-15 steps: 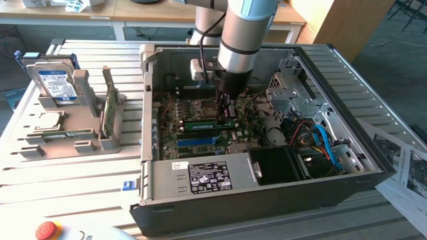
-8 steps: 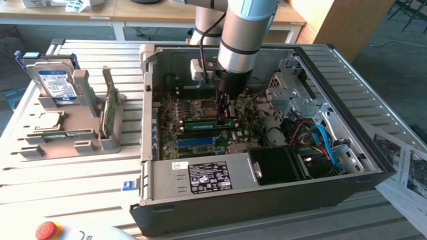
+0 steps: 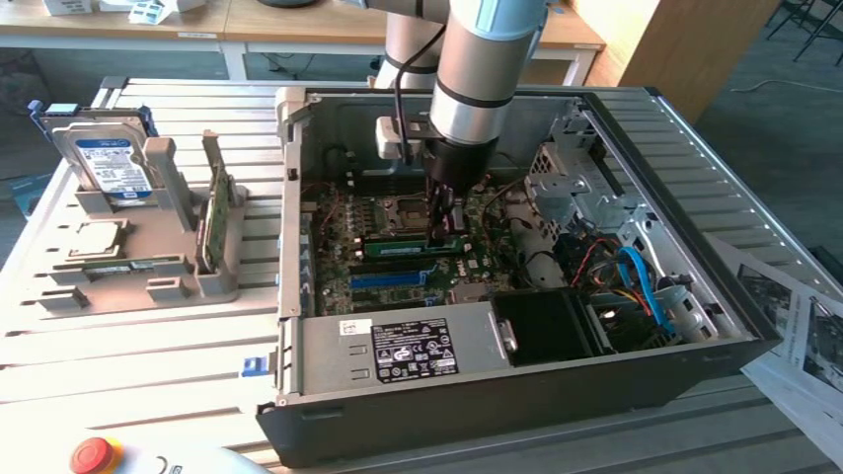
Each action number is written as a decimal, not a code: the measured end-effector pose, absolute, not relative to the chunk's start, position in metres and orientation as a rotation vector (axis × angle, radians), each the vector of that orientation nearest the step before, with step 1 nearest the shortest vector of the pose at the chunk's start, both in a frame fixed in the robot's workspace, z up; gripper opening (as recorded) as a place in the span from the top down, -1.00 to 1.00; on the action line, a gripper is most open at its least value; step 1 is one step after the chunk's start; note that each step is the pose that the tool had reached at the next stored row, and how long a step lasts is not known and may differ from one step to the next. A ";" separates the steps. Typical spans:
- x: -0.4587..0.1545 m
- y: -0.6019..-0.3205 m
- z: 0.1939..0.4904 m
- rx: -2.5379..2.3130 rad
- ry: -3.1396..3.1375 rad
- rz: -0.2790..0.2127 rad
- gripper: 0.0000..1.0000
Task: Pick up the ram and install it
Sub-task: 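Insert the ram into the slot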
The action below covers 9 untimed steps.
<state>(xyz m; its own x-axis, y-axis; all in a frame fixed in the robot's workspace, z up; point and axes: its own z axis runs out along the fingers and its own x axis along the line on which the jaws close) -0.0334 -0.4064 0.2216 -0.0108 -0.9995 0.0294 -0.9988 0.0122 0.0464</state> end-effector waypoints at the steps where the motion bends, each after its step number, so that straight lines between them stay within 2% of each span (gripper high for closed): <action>1: -0.033 -0.406 0.222 2.171 -2.196 -0.019 0.63; 4: -0.033 -0.406 0.222 2.171 -2.196 -0.019 0.61; 5: -0.033 -0.406 0.222 2.171 -2.196 -0.019 0.49; 6: -0.033 -0.406 0.222 2.171 -2.196 -0.019 0.49; 7: -0.033 -0.406 0.222 2.171 -2.196 -0.019 0.36; 9: -0.033 -0.406 0.222 2.171 -2.196 -0.019 0.36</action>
<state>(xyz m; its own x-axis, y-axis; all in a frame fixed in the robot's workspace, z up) -0.0334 -0.4064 0.2216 -0.0108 -0.9995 0.0294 -0.9988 0.0122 0.0464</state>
